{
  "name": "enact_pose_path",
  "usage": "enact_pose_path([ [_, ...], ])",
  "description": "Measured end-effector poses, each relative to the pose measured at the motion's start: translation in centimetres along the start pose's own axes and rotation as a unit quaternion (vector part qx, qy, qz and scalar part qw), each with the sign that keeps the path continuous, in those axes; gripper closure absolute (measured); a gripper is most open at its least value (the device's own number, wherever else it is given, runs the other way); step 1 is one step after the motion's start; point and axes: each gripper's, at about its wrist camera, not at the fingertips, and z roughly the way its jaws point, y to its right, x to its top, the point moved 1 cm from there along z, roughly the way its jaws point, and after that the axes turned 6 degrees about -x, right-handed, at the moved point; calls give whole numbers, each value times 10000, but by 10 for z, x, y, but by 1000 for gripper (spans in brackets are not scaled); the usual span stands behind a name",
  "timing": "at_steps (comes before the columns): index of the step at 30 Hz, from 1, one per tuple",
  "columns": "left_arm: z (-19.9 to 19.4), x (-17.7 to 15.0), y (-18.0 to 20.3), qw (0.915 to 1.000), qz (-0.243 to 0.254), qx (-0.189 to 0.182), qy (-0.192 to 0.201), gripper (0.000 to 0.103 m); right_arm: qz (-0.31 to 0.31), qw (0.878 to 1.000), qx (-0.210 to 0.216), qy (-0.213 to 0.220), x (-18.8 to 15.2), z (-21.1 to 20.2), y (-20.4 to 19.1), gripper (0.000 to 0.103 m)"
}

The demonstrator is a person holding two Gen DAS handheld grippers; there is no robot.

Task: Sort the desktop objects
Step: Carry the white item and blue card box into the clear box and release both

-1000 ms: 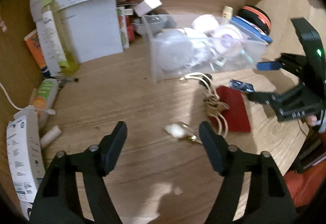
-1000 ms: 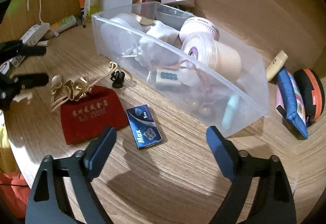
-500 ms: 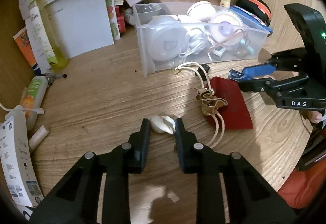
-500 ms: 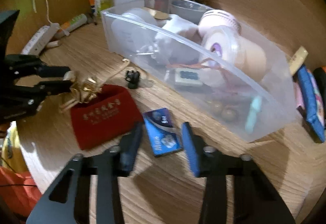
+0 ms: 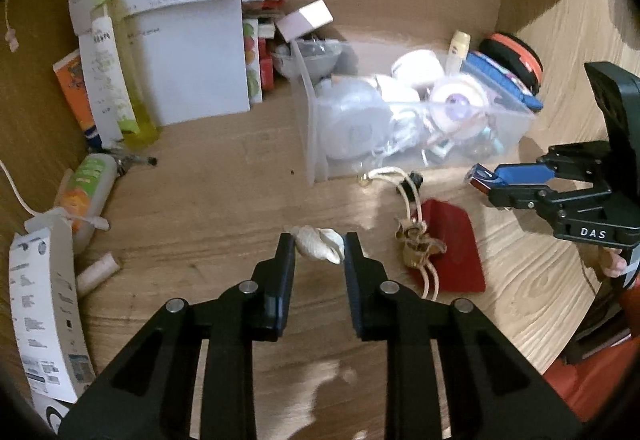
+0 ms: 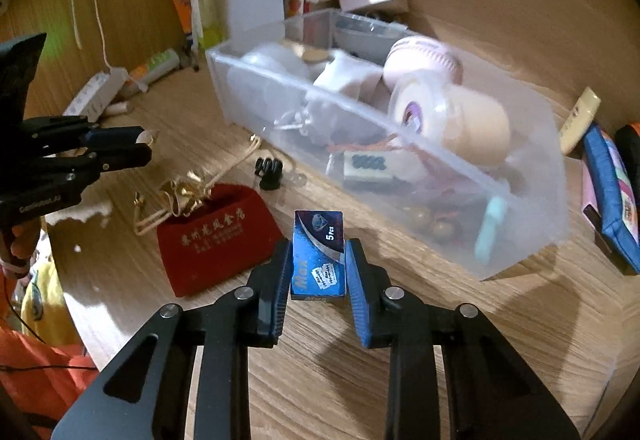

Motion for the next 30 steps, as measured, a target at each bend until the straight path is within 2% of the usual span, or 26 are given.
enact_pose_path([
  [8, -17, 25, 3, 9992, 46, 32, 386, 79, 198, 9986, 49, 479, 10, -31, 14, 78],
  [14, -25, 52, 6, 9973, 180, 34, 717, 79, 341, 9960, -66, 829, 21, -51, 31, 78],
  [24, -6, 87, 11, 9963, 329, -71, 787, 79, 634, 9912, -371, 1102, 38, -57, 67, 78],
  [30, 20, 101, 20, 9969, 317, -388, 601, 79, 851, 9907, -533, 917, 38, -40, 89, 78],
])
